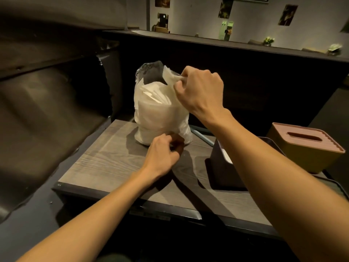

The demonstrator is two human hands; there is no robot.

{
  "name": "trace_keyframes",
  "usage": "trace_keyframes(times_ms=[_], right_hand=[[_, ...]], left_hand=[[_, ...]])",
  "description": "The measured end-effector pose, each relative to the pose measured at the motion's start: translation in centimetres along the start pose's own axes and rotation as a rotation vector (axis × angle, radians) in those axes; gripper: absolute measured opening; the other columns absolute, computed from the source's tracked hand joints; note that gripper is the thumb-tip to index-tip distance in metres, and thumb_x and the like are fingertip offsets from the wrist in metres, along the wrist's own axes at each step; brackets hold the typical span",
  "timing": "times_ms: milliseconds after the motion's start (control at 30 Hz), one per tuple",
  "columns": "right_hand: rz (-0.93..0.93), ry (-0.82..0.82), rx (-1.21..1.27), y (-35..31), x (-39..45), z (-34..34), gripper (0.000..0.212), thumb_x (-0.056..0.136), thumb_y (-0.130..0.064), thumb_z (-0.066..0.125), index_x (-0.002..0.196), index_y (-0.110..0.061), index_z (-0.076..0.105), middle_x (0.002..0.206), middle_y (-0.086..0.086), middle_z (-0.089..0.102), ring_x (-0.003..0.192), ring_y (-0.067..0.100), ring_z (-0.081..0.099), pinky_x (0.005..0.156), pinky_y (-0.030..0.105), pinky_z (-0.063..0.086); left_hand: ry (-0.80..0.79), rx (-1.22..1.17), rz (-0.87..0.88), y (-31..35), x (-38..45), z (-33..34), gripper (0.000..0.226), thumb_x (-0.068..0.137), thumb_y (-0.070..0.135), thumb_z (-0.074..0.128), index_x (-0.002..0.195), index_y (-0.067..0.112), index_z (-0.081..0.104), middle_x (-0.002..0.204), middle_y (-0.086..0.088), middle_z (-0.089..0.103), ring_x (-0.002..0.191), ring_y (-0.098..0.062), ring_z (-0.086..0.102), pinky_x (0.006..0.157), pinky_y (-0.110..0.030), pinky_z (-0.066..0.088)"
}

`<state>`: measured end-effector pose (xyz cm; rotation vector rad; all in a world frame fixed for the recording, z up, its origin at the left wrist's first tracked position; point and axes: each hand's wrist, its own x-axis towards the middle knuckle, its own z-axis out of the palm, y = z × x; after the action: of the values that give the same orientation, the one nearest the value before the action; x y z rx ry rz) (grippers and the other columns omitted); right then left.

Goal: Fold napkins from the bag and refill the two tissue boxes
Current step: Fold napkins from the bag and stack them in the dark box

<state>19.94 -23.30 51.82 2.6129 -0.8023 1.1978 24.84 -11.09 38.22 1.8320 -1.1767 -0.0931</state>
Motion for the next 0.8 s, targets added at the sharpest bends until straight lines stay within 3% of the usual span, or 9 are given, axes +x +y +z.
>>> trace_keyframes(times_ms=[133, 233, 333, 400, 500, 567, 667, 800], right_hand=[[-0.085, -0.137, -0.081, -0.3, -0.8, 0.8, 0.025, 0.101, -0.036, 0.051, 0.101, -0.019, 0.07, 0.083, 0.0, 0.067, 0.083, 0.027, 0.066, 0.082, 0.04, 0.039], [-0.086, -0.005, -0.082, 0.0, -1.4, 0.9, 0.023, 0.105, -0.029, 0.051, 0.095, -0.02, 0.069, 0.078, 0.002, 0.066, 0.075, 0.028, 0.066, 0.073, 0.036, 0.037], [0.05, 0.164, 0.214, -0.4, -2.1, -0.5, 0.021, 0.105, -0.033, 0.054, 0.108, -0.021, 0.07, 0.086, -0.006, 0.072, 0.074, 0.014, 0.07, 0.066, 0.034, 0.056], [0.208, 0.203, 0.592, -0.6, -2.9, -1.4, 0.018, 0.105, -0.031, 0.058, 0.111, -0.019, 0.071, 0.084, -0.015, 0.069, 0.075, 0.001, 0.069, 0.064, 0.022, 0.057], [0.431, 0.054, 1.162, -0.8, -5.9, -2.2, 0.018, 0.106, -0.027, 0.059, 0.109, -0.013, 0.069, 0.091, 0.002, 0.072, 0.077, 0.008, 0.067, 0.068, 0.027, 0.057], [0.556, -0.086, 1.348, -1.1, -9.1, -1.3, 0.02, 0.107, -0.026, 0.058, 0.112, -0.01, 0.068, 0.102, 0.013, 0.073, 0.082, 0.013, 0.068, 0.067, 0.026, 0.057], [0.704, -0.217, 1.434, -1.6, -13.6, 0.9, 0.023, 0.106, -0.024, 0.059, 0.115, -0.004, 0.067, 0.101, 0.012, 0.072, 0.079, 0.014, 0.067, 0.061, 0.021, 0.055], [0.773, -0.323, 1.403, -1.7, -17.1, 3.0, 0.015, 0.105, -0.024, 0.061, 0.114, -0.014, 0.068, 0.104, 0.012, 0.075, 0.082, 0.02, 0.071, 0.064, 0.026, 0.059]], left_hand=[[-0.002, -0.096, -0.007, -0.4, -0.8, 0.0, 0.013, 0.09, 0.01, 0.072, 0.101, 0.014, 0.078, 0.096, 0.0, 0.071, 0.091, -0.014, 0.068, 0.081, -0.029, 0.055], [-0.014, -0.208, -0.061, -1.1, -1.3, 0.2, 0.01, 0.092, 0.01, 0.072, 0.1, 0.014, 0.078, 0.092, 0.004, 0.074, 0.09, -0.01, 0.07, 0.082, -0.033, 0.058], [-0.076, -0.396, -0.18, -1.8, -1.9, 0.0, 0.01, 0.097, 0.014, 0.069, 0.101, 0.011, 0.077, 0.091, -0.003, 0.078, 0.09, -0.013, 0.073, 0.084, -0.036, 0.06], [-0.108, -0.547, -0.259, -1.4, -2.3, -0.4, 0.019, 0.101, 0.018, 0.063, 0.102, 0.005, 0.077, 0.095, -0.01, 0.078, 0.091, -0.016, 0.073, 0.083, -0.035, 0.057], [-0.155, -0.8, -0.401, -0.9, -2.6, -1.1, 0.042, 0.107, 0.036, 0.043, 0.114, 0.008, 0.074, 0.11, -0.01, 0.078, 0.106, -0.02, 0.072, 0.097, -0.038, 0.051], [-0.167, -0.976, -0.418, -1.0, -2.8, -1.6, 0.062, 0.105, 0.054, 0.026, 0.126, 0.014, 0.069, 0.121, -0.012, 0.075, 0.119, -0.026, 0.068, 0.106, -0.044, 0.044], [-0.099, -1.297, -0.435, -1.1, -3.0, -2.3, 0.079, 0.101, 0.068, 0.019, 0.124, 0.016, 0.074, 0.133, -0.019, 0.068, 0.13, -0.04, 0.058, 0.115, -0.056, 0.037], [-0.124, -1.351, -0.436, -0.8, -3.4, -2.7, 0.06, 0.099, 0.056, 0.042, 0.119, 0.011, 0.077, 0.132, -0.021, 0.068, 0.124, -0.039, 0.064, 0.11, -0.054, 0.048]])
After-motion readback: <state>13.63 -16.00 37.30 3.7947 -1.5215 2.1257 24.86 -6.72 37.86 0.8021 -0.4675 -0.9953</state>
